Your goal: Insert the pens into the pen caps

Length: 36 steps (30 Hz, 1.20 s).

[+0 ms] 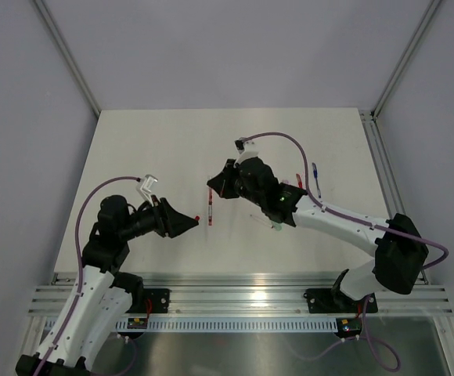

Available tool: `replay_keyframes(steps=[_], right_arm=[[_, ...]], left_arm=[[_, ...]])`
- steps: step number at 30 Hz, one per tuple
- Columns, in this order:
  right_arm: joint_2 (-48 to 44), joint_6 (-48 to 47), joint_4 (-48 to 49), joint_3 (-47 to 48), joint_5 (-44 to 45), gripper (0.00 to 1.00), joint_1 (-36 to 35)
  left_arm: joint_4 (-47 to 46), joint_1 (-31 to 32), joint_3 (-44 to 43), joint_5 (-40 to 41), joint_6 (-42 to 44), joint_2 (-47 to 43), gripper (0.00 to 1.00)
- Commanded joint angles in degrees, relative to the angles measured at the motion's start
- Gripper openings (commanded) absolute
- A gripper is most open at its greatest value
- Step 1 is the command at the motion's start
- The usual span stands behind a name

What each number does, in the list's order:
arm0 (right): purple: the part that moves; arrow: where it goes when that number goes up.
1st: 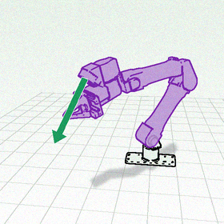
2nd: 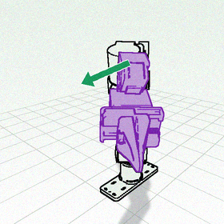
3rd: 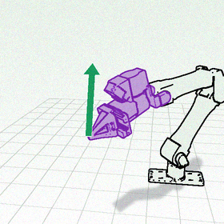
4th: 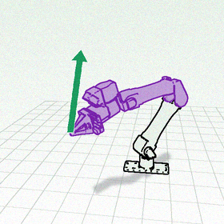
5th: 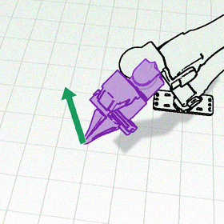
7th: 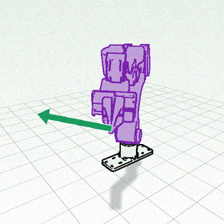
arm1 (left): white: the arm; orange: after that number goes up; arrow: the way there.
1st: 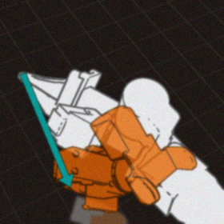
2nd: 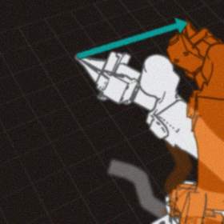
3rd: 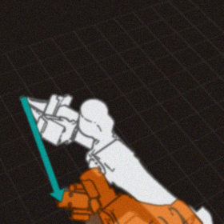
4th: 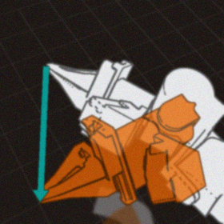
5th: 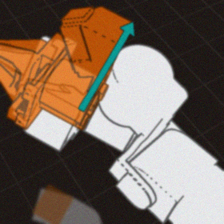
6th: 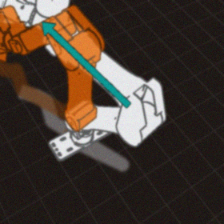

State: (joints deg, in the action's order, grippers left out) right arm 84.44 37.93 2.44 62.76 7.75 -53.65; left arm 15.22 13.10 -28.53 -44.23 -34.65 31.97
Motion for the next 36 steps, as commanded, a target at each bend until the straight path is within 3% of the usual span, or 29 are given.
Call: replay_keyframes(steps=[1,5,11,15,20,30,36], right_arm=[[0.7,-3.0,-2.3,2.4,-2.6,0.0,6.1],[1.2,-9.2,-10.2,1.3,-2.2,0.0,14.2],[4.7,-20.6,-19.5,3.0,-1.6,0.0,24.8],[10.9,-27.5,-23.8,6.3,-1.3,0.0,27.7],[18.4,-31.2,-26.6,11.1,1.1,0.0,28.1],[24.5,-33.3,-31.2,15.1,3.1,0.03,28.7],[26.3,-31.6,-32.1,16.3,4.1,0.2,28.9]], left_arm=[[1.6,0.1,-3.4,0.2,4.9,-0.1,0.69],[10.9,1.2,-8.0,4.8,11.4,-1.8,0.81],[11.3,2.5,-7.9,8.2,13.1,-3.6,0.91],[11.8,2.9,-7.5,9.0,13.0,-4.3,0.95],[11.5,3.3,-7.0,9.1,12.4,-4.9,0.99],[11.8,4.0,-7.0,9.9,12.2,-5.9,0.99],[11.9,4.0,-7.0,10.3,12.2,-5.7,0.99]])
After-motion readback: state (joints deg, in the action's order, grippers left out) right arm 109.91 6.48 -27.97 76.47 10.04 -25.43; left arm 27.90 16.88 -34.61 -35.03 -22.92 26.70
